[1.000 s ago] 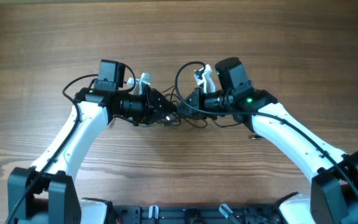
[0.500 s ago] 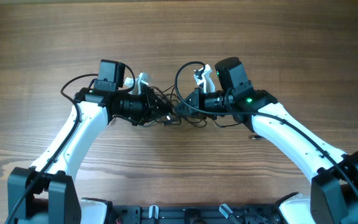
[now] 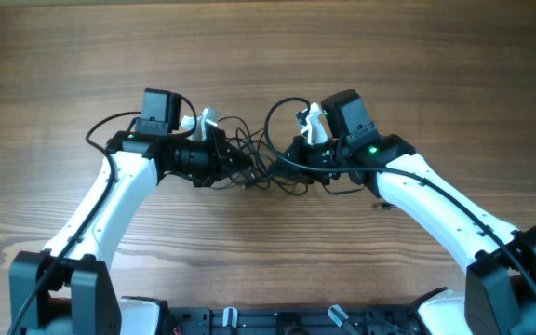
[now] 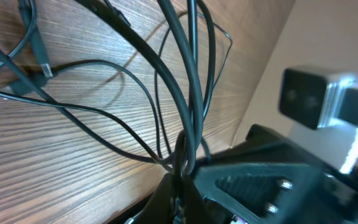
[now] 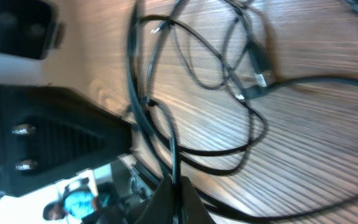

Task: Untangle cables

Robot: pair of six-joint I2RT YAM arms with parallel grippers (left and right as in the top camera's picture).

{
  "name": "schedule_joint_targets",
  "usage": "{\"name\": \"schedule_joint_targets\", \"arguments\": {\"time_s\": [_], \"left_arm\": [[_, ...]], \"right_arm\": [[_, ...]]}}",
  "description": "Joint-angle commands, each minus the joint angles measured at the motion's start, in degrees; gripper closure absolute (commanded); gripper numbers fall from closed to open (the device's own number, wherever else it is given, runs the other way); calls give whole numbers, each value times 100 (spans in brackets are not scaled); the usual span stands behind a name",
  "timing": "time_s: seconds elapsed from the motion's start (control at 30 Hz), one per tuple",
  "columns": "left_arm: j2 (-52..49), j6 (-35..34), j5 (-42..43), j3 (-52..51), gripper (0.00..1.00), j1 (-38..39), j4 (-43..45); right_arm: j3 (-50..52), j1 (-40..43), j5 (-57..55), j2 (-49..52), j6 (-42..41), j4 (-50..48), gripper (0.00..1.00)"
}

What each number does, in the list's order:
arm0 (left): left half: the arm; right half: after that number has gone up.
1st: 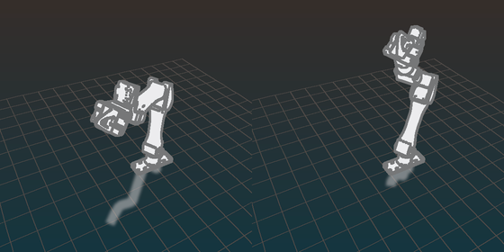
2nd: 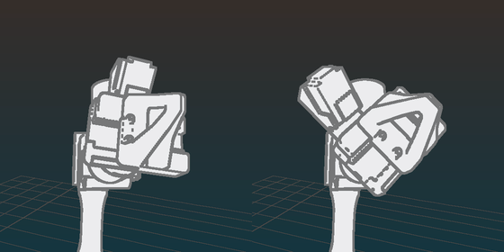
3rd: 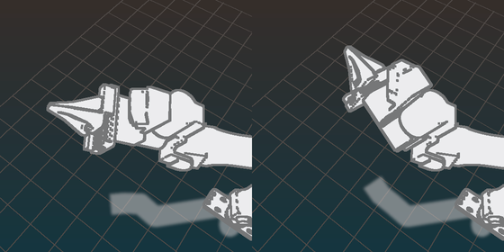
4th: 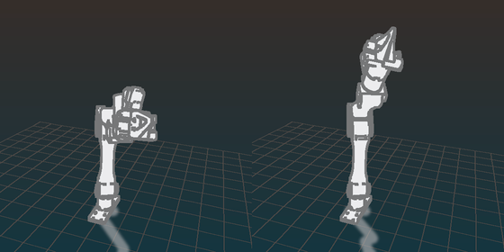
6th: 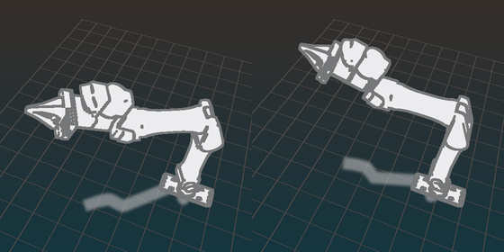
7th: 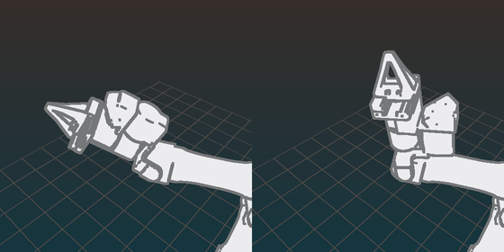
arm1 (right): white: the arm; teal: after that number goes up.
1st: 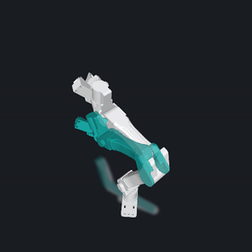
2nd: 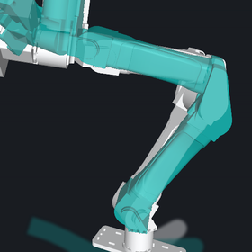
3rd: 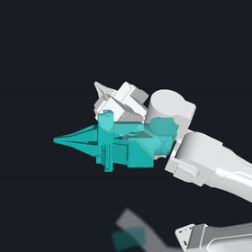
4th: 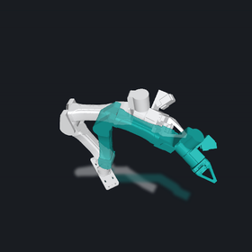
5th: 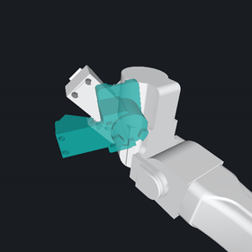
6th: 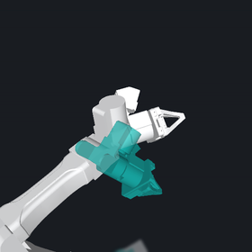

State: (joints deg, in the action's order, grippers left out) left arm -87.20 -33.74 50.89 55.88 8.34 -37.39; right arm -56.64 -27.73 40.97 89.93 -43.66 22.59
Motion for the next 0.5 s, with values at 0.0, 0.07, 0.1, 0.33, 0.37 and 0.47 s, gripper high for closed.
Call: {"name": "schedule_joint_targets", "arguments": {"time_s": [0.0, 0.07, 0.1, 0.33, 0.37, 0.47], "left_arm": [[17, 11, 52, 37, 96, -282, -46], [17, 33, 48, 37, 96, -310, -85], [20, 33, 50, 37, 96, -310, -85], [17, 31, 48, 37, 96, -310, -105], [20, 33, 48, 37, 96, -308, -109], [17, 39, 63, 37, 95, -188, -238]], "right_arm": [[4, -33, -962, -15, 24, 374, 96], [4, -33, -1150, -15, 83, 428, 96], [4, -33, -1196, -15, 166, 424, 96], [4, -35, -1390, -15, 289, 402, 92], [4, -35, -1373, -15, 306, 409, 94], [4, -35, -1091, -15, 313, 315, 96]]}}
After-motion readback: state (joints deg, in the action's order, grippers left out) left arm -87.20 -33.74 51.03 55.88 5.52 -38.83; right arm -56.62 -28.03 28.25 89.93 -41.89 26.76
